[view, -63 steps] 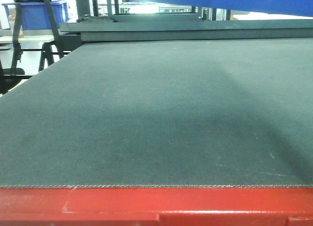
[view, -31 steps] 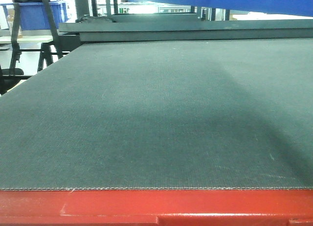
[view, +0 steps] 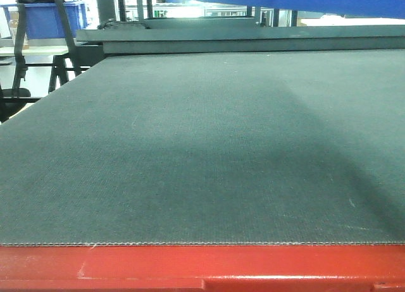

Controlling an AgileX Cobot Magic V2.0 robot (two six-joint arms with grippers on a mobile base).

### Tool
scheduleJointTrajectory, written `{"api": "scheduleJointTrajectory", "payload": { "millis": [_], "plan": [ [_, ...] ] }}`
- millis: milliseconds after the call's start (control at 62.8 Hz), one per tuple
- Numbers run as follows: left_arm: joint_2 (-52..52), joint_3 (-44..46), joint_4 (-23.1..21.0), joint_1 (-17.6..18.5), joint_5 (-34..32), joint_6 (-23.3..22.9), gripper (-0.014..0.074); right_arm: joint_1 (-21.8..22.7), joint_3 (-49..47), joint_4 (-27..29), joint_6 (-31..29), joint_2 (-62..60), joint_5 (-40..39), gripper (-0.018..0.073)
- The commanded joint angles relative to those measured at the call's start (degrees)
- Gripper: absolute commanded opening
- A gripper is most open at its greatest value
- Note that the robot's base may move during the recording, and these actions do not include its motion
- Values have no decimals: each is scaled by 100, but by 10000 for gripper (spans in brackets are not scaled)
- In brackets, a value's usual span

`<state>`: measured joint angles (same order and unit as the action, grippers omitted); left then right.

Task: Move blue bin to conveyor side
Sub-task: 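Hold the blue bin and drive up to the red-framed conveyor belt, then lower the blue bin with both grippers onto the grey conveyor belt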

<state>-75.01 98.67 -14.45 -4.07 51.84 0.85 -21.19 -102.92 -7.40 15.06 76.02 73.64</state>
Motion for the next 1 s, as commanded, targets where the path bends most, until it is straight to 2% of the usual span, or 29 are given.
{"api": "scheduleJointTrajectory", "payload": {
  "millis": [0, 191, 318, 509, 780, 987],
  "plan": [
    [72, 99, -197, -7, -378, -9, -20, -2, -85, -127, -114, -131, -484, -79],
    [-155, 99, -298, 4, 76, 39, -20, -2, -85, -127, -114, -54, -575, -79],
    [-365, 90, -234, 323, 256, 56, -20, -2, -85, -138, -114, 125, -575, -79],
    [-690, 87, 582, 987, 267, -161, -20, -2, -85, -226, -114, 521, -733, -79],
    [-1131, 22, 1540, 1475, 227, -824, -20, 9, -85, -246, -114, 1008, -1066, -79],
    [-1288, -488, 1687, 1722, -182, -1194, -20, 9, -26, -246, -114, 1286, -1250, -79]
  ]
}}
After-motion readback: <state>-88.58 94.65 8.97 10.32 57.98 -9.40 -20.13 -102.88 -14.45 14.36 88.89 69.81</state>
